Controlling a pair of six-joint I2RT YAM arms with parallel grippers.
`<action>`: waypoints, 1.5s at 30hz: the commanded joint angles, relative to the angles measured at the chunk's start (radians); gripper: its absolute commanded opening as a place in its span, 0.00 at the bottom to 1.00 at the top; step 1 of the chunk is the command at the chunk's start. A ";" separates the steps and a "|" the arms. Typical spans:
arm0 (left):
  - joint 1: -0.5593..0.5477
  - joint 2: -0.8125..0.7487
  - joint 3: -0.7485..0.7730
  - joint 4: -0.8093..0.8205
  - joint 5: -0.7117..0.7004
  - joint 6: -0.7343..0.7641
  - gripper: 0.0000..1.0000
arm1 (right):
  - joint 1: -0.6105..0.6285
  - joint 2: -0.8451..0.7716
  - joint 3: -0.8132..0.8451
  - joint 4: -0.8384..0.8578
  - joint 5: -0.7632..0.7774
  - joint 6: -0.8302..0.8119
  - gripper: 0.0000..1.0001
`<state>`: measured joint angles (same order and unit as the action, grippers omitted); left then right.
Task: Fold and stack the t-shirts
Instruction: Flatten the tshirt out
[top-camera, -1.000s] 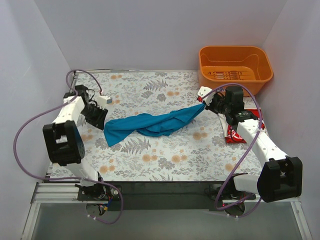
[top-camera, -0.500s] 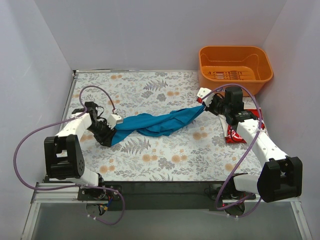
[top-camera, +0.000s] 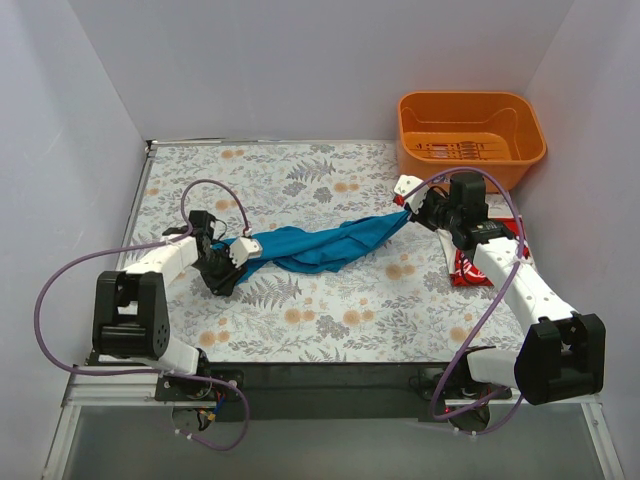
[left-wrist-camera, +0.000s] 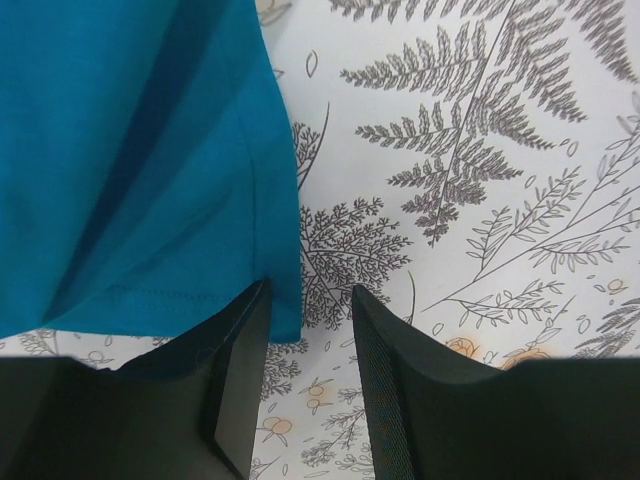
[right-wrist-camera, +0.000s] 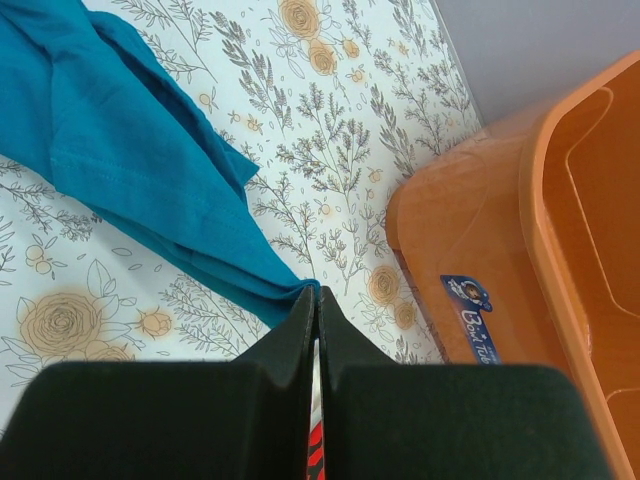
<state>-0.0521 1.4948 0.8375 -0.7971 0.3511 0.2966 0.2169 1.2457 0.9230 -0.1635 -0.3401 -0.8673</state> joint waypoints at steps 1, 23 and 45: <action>-0.008 0.001 -0.044 0.071 -0.064 0.027 0.37 | 0.002 -0.009 0.045 0.007 -0.008 0.005 0.01; -0.006 -0.016 0.107 -0.108 -0.075 0.007 0.28 | 0.002 -0.023 0.033 0.001 -0.027 0.017 0.01; 0.003 0.047 -0.130 0.085 -0.221 0.079 0.01 | 0.010 -0.026 0.040 -0.005 -0.025 0.017 0.01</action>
<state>-0.0582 1.4746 0.7742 -0.7193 0.1204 0.3485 0.2203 1.2446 0.9237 -0.1761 -0.3473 -0.8631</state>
